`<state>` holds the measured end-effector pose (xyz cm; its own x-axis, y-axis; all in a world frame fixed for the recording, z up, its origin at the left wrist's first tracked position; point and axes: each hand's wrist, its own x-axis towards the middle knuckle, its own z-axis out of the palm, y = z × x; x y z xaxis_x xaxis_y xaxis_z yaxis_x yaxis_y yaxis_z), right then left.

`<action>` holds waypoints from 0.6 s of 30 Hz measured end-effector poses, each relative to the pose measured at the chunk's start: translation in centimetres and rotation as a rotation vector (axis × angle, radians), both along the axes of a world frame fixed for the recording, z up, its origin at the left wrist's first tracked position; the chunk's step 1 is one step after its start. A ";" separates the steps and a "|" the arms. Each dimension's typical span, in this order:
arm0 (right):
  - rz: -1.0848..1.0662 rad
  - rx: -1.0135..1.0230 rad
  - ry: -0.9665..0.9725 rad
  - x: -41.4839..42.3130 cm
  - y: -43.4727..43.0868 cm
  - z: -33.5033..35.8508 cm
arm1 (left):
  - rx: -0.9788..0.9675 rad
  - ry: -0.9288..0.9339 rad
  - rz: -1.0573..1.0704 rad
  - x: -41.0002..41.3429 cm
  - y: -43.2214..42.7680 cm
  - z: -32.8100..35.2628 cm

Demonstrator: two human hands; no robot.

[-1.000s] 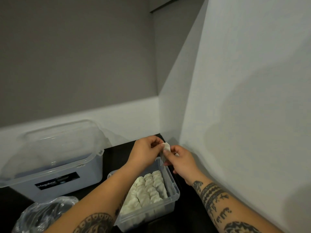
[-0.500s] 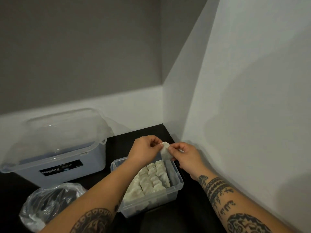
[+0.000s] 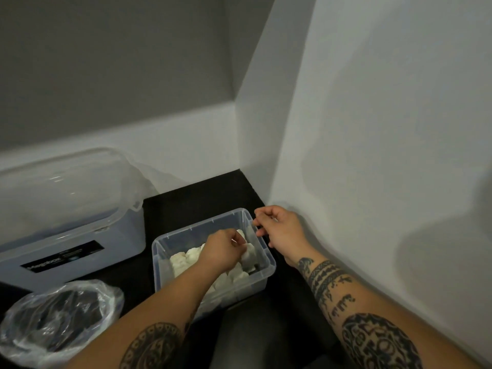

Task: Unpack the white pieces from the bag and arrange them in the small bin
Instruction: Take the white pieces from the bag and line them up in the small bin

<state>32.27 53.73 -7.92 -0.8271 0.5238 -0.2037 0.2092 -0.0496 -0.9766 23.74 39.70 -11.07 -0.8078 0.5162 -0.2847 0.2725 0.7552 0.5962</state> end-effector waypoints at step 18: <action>0.007 -0.056 0.012 -0.2 0.3 0.5 | -0.171 0.132 -0.114 0.0 0.3 -2.1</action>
